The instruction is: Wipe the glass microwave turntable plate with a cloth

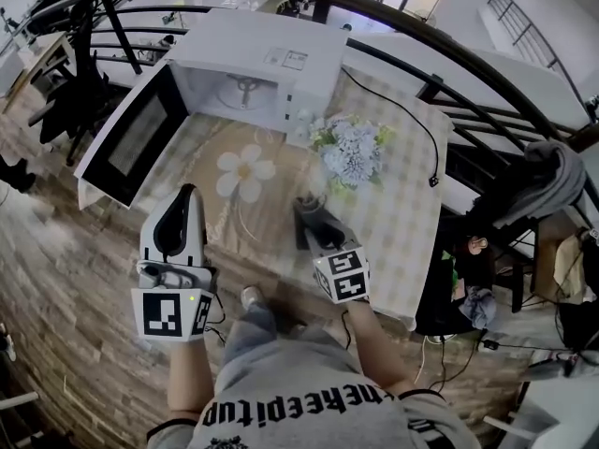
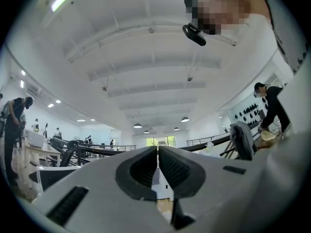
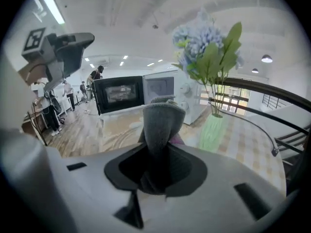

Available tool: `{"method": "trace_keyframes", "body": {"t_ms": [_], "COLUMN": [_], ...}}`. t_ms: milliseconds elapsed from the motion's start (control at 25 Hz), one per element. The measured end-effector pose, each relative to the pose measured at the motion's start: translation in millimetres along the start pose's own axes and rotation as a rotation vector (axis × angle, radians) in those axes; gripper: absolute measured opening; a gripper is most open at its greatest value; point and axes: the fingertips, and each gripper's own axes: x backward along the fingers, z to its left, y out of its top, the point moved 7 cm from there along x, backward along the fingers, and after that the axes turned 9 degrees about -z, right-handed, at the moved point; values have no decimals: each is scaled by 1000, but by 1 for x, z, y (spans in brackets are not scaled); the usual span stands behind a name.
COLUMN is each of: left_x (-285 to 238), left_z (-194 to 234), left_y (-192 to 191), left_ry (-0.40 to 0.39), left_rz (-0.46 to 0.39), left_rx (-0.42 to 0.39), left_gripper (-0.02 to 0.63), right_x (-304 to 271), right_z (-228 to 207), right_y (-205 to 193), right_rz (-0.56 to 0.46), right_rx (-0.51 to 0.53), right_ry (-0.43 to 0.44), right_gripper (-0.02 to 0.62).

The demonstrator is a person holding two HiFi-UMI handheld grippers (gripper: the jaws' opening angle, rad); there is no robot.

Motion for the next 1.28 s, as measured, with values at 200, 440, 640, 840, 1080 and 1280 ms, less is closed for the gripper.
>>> {"method": "trace_keyframes", "body": {"t_ms": [200,440,640,840,1080,1280], "left_x": [4,9,13,17,22,28], "left_z": [-21,-44,-61,-74,-83,-90], "left_y": [6,16,22,28,33,37], "left_ry": [-20,-43,-58,-70,-75,-78], "left_rz": [-10,-30,-38,-46,-49,-58], "left_rx": [9,24,28,28,30,30], "left_gripper": [12,12,12,12,12,12], "right_x": [33,72,100,126,152,172], "right_z": [1,-3,-9,-15,-21,-25], "right_y": [14,31,46,60,72,83], "right_rz": [-99,-194,-270,-341,-403,-454], "right_rx": [11,25,23,32,29,37], "right_ry": [-21,-53,-77,-103,-131,-154], "right_gripper": [103,103,104,107,109,110]}}
